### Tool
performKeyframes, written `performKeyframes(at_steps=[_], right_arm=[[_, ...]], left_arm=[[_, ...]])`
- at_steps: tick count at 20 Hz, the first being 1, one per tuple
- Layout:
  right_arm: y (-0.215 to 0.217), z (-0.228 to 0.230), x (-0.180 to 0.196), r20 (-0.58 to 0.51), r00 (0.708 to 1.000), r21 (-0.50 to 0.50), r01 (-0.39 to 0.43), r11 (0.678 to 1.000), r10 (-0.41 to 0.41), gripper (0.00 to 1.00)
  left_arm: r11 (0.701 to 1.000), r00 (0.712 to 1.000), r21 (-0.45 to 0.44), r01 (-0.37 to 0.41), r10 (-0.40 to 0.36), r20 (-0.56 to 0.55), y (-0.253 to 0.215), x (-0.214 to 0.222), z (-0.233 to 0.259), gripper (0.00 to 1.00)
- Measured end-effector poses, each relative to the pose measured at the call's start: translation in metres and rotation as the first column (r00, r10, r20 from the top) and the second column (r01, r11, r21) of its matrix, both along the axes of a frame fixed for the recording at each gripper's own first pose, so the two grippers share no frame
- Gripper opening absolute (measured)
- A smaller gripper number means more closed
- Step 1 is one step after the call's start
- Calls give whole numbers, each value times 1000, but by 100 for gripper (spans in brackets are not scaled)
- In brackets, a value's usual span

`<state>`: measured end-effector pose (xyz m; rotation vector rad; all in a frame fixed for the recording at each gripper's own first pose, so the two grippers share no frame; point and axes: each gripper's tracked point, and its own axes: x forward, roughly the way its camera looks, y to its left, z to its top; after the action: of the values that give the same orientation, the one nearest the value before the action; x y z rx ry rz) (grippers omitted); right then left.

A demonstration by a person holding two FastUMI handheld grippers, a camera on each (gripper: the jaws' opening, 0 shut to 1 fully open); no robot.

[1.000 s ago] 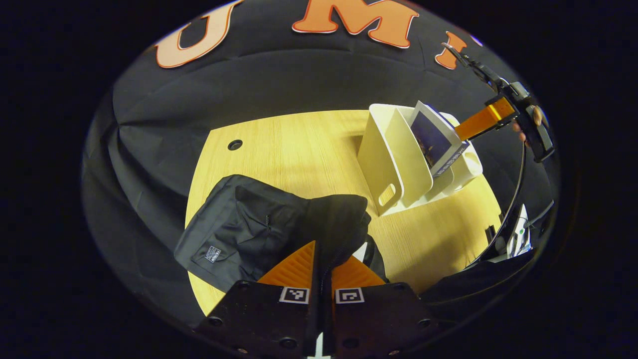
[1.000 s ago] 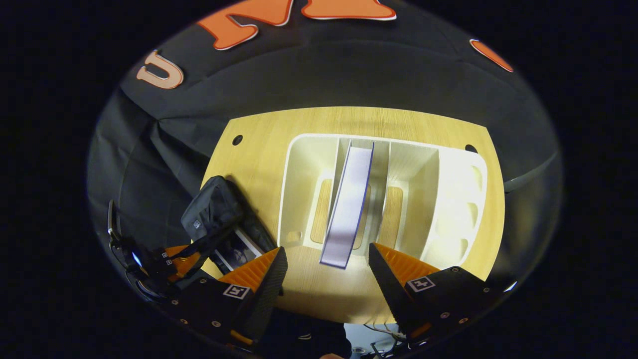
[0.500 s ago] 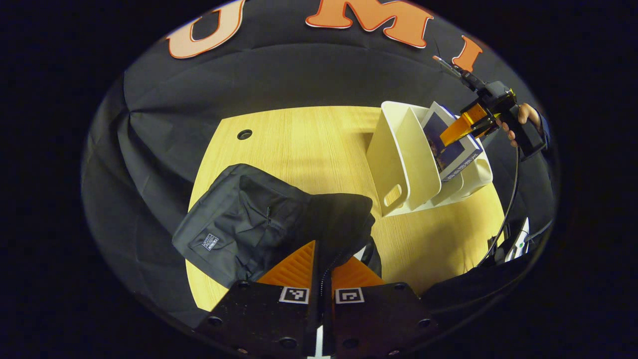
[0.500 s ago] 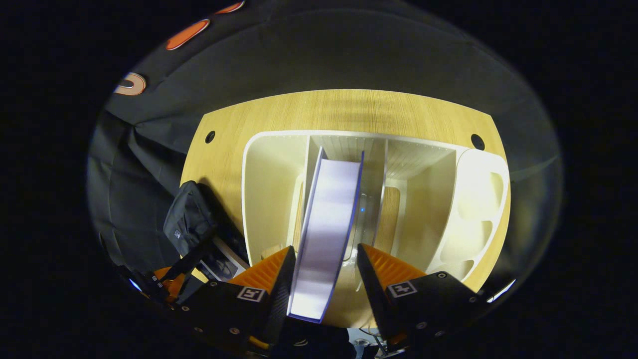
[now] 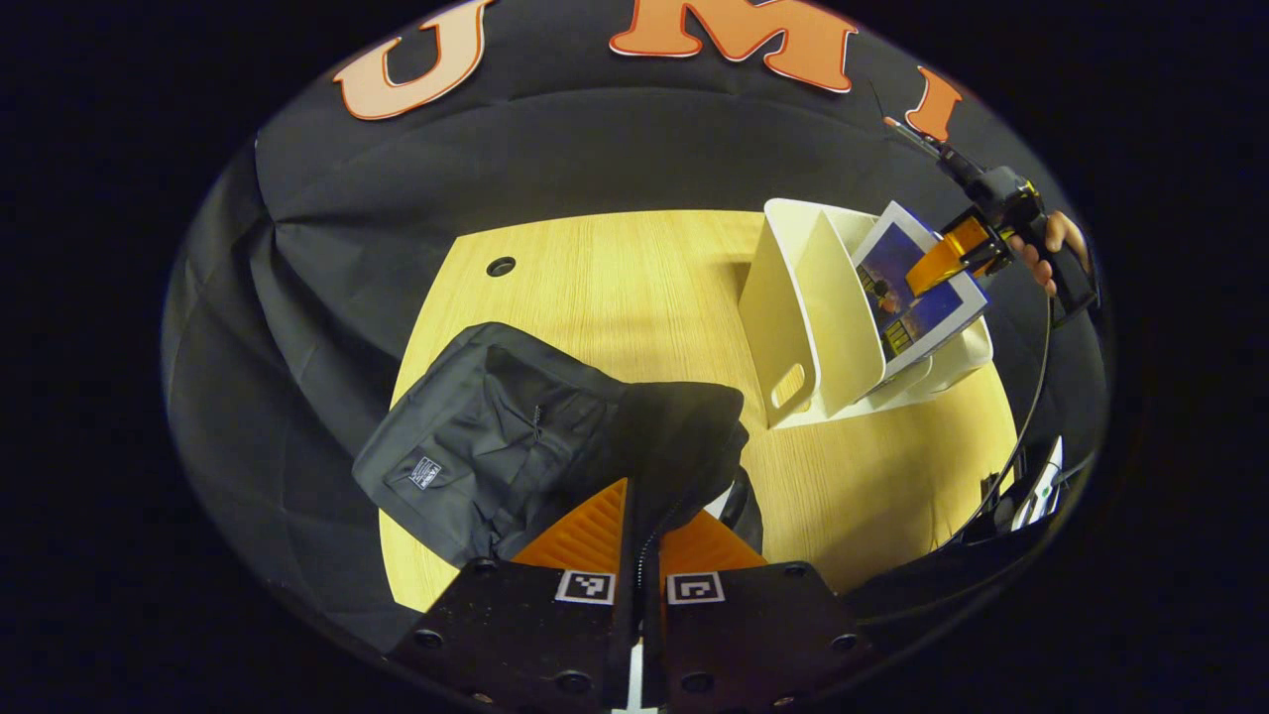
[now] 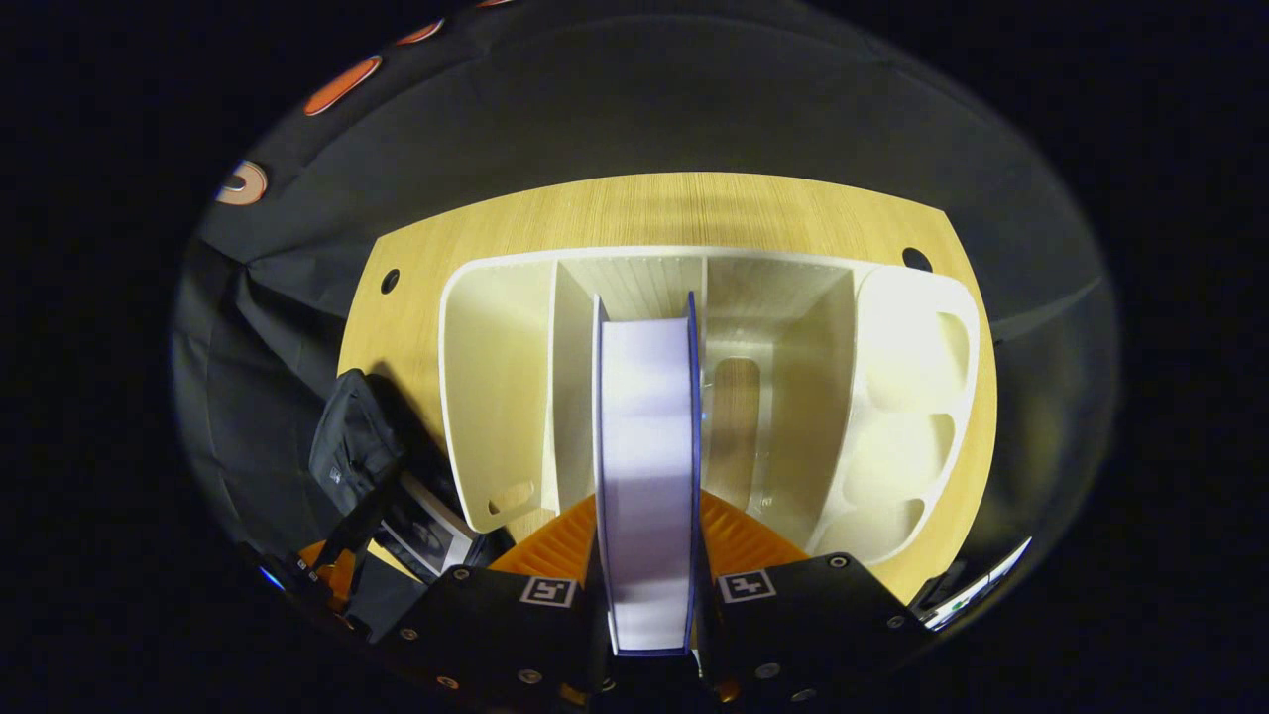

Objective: Open the schoolbag, grab two books from the bookshelf and put them into the schoolbag.

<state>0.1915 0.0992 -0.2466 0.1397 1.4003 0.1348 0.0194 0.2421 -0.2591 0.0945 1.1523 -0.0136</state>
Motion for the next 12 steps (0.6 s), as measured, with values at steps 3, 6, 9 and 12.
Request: performKeyframes(at_steps=[3, 6, 9, 12], right_arm=[[-2, 18, -25, 22, 999, 26, 31, 999, -32, 37], [-4, 37, -51, 54, 995, 40, 84, 996, -86, 37], [-4, 57, -79, 86, 981, 52, 170, 984, -174, 37], [13, 70, -114, 80, 955, 97, 276, 956, -284, 37]], left_arm=[[999, 999, 0, 42, -42, 5, 2, 0, 2, 5], [995, 995, -7, 102, -101, 10, 10, 3, 7, 5], [983, 984, -30, 180, -180, 17, 18, 4, 11, 5], [963, 965, -52, 263, -262, 20, 25, 5, 14, 5]])
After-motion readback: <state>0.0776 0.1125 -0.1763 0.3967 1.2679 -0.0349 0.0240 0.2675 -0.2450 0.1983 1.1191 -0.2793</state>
